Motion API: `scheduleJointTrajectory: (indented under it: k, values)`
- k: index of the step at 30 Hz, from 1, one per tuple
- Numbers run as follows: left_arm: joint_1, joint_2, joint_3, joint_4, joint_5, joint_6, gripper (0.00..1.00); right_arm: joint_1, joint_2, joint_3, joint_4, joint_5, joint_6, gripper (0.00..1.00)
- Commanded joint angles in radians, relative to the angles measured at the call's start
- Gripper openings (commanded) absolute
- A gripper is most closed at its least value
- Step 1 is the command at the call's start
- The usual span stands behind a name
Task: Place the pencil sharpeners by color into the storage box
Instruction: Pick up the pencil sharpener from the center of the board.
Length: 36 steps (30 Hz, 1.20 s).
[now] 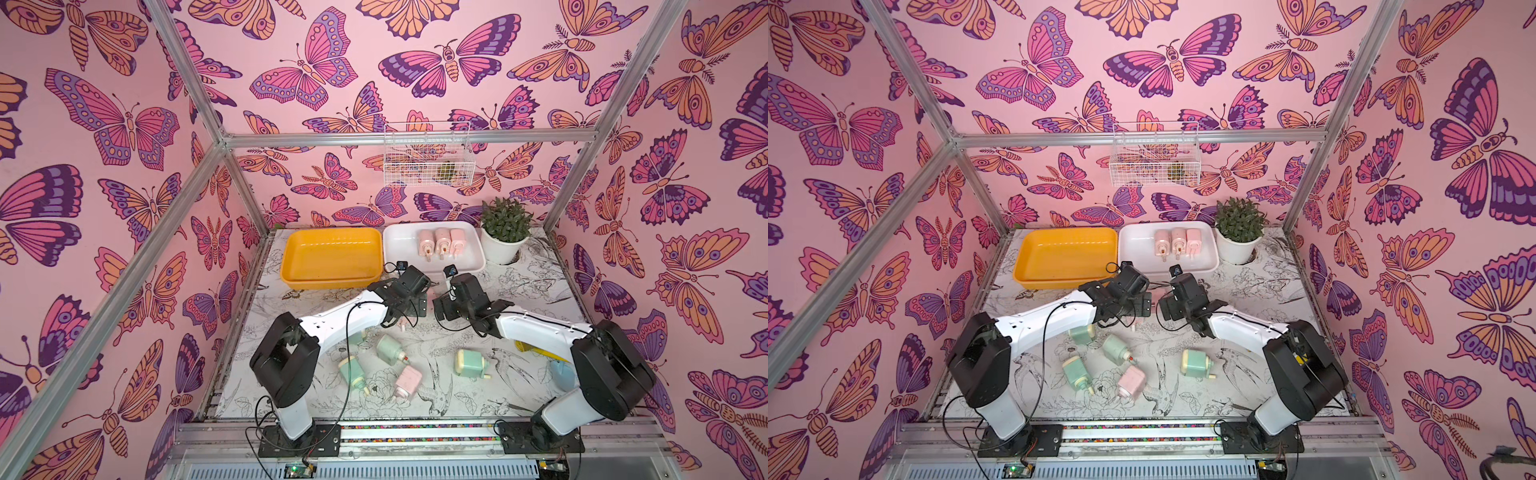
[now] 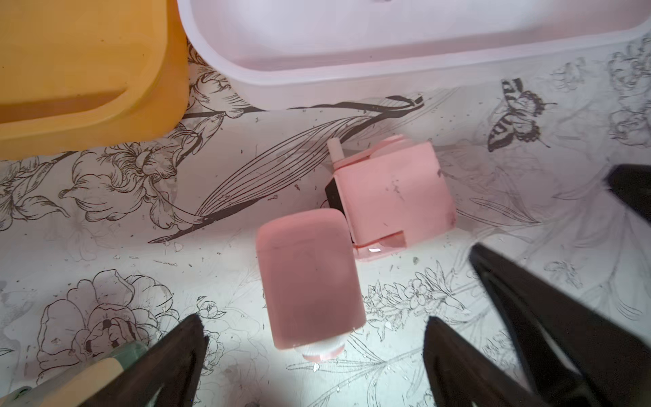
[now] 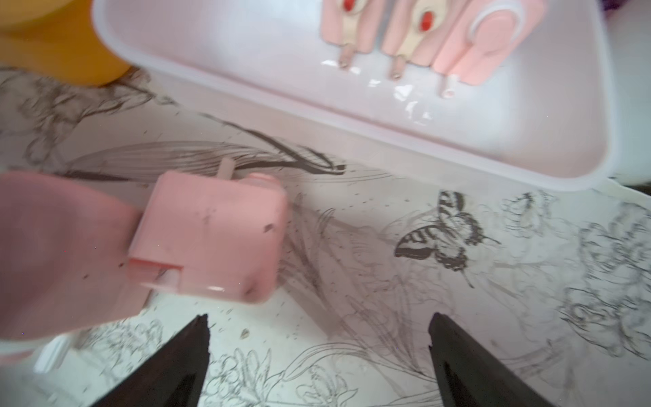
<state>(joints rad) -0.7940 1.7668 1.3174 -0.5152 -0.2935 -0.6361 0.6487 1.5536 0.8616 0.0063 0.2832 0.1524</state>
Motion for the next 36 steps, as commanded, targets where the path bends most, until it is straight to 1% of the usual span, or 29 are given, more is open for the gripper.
scheduleJointTrajectory:
  k: [1,4,6,9,13,17,23,24,25,26,30,31,36]
  values:
    - [0.004,0.040,0.031,-0.047,-0.061,-0.037,0.90,-0.023,-0.017,-0.005,0.018,0.165,0.100,0.99]
    - [0.004,0.080,0.053,-0.049,-0.036,-0.041,0.85,-0.033,-0.022,-0.011,0.029,0.186,0.124,0.99]
    - [0.005,0.103,0.055,-0.051,-0.042,-0.061,0.83,-0.036,-0.021,-0.009,0.029,0.189,0.128,0.99]
    - [0.005,0.135,0.068,-0.051,-0.036,-0.065,0.77,-0.037,-0.017,-0.005,0.029,0.186,0.129,0.99]
    - [0.006,0.176,0.086,-0.053,-0.037,-0.074,0.73,-0.037,-0.012,-0.003,0.025,0.186,0.131,0.99]
    - [0.007,0.198,0.099,-0.061,-0.053,-0.077,0.64,-0.037,-0.006,0.000,0.017,0.189,0.133,0.99]
    - [0.013,0.210,0.100,-0.066,-0.041,-0.081,0.62,-0.037,-0.003,0.007,0.018,0.201,0.128,0.99]
    - [0.015,0.212,0.101,-0.068,-0.038,-0.080,0.60,-0.038,-0.004,0.008,0.021,0.200,0.128,0.99]
    - [0.016,0.212,0.101,-0.069,-0.037,-0.082,0.57,-0.038,-0.005,0.008,0.023,0.202,0.128,0.99]
    - [0.016,0.210,0.104,-0.074,-0.035,-0.080,0.49,-0.037,-0.008,0.007,0.026,0.204,0.129,0.99]
    - [0.020,0.173,0.135,-0.116,-0.056,-0.049,0.07,-0.043,-0.035,0.004,0.025,0.200,0.127,0.99]
    - [0.019,0.158,0.147,-0.125,-0.067,-0.036,0.00,-0.048,-0.046,0.001,0.026,0.195,0.128,0.99]
    - [0.032,0.079,0.241,-0.134,-0.115,0.075,0.00,-0.106,-0.103,-0.013,0.033,0.116,0.150,1.00]
